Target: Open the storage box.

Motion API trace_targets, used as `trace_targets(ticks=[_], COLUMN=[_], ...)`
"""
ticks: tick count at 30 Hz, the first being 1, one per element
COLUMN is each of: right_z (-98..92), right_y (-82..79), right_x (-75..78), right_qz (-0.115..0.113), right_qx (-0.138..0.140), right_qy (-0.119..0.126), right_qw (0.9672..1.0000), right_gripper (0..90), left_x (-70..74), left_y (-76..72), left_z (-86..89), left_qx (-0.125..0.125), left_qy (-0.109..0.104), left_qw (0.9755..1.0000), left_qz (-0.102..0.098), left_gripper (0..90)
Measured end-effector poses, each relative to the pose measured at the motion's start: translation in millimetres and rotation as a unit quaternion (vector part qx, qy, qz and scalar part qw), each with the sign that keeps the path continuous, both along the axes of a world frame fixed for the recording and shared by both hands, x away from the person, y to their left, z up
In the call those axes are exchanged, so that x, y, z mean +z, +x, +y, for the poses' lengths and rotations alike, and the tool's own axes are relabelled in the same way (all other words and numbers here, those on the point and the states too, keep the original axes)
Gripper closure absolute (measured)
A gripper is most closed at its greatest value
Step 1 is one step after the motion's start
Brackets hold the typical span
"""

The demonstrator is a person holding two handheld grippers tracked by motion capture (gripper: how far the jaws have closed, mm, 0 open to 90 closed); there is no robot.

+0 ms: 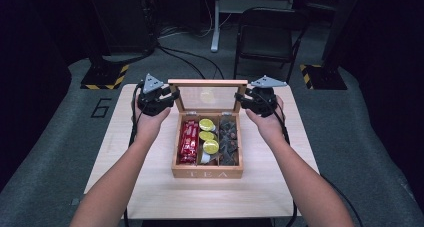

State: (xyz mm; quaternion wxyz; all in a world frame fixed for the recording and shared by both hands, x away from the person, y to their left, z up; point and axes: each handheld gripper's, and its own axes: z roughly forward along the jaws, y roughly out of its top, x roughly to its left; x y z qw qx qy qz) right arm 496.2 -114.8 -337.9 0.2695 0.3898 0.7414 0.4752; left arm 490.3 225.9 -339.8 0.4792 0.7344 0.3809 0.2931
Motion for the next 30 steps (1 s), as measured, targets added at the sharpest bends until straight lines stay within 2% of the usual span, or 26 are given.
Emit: trace_targets(ticks=[4, 6, 15, 24, 30], right_z=[0.9, 1.8, 1.7, 1.0, 0.7], right_y=[3.9, 6.0, 14.8, 21.8, 25.9], right_x=[-3.4, -5.5, -12.3, -22.8, -31.4], right_qz=[0.002, 0.005, 0.014, 0.022, 0.031], right_qx=[-0.002, -0.004, -0.007, -0.016, -0.020], right_qy=[-0.003, -0.005, -0.001, 0.018, 0.017], right_qw=[1.0000, 1.0000, 0.9999, 0.9995, 0.9992], right_gripper=[57.3, 57.1, 57.5, 57.9, 58.9], left_x=[0.5, 1.5, 2.6, 4.0, 4.6], left_y=[3.5, 4.5, 10.3, 16.7, 20.8], left_z=[-0.3, 0.0, -0.8, -1.5, -2.8], left_qx=[0.004, 0.003, 0.010, 0.013, 0.020], left_qy=[-0.003, -0.003, -0.009, -0.010, -0.012], left_qw=[1.0000, 1.0000, 0.9999, 0.9998, 0.9997], left_qz=[-0.003, 0.003, 0.004, 0.007, 0.007], left_gripper=[64.3, 64.3, 64.5, 64.7, 64.8])
